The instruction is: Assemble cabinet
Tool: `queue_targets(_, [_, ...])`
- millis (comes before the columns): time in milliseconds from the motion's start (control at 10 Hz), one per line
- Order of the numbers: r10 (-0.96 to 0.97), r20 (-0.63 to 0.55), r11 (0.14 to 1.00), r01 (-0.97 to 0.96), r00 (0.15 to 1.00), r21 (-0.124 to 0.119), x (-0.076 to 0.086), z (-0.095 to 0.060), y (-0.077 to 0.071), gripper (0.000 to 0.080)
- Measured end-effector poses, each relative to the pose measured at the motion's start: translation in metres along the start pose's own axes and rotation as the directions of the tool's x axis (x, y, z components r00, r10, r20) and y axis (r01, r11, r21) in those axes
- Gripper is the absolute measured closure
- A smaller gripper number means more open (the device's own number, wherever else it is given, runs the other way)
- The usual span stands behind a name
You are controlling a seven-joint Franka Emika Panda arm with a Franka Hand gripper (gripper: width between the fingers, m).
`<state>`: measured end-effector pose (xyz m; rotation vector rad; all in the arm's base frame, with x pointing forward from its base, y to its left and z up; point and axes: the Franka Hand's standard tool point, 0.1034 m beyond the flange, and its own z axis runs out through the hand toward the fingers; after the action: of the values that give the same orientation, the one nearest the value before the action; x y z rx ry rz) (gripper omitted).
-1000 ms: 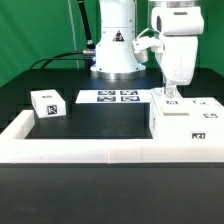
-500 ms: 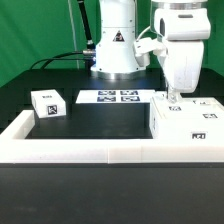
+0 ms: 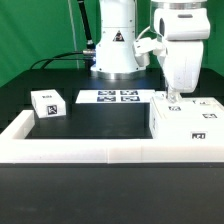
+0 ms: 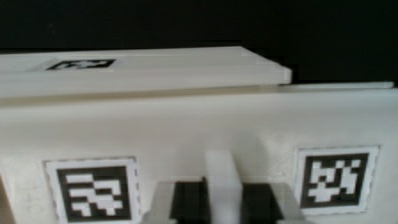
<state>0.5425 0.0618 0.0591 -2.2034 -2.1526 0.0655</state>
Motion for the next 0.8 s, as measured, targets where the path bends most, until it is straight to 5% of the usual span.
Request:
queue_targets(400, [-0.042,-0.017,0.999,0.042,0.999,-0.035,-0.004,-0.002,0.022,0.0730])
queue_targets(800, [-0.041,-0.022,0.998,0.041,0.999,-0.039,-0.002,-0.003,0.037,0.0730])
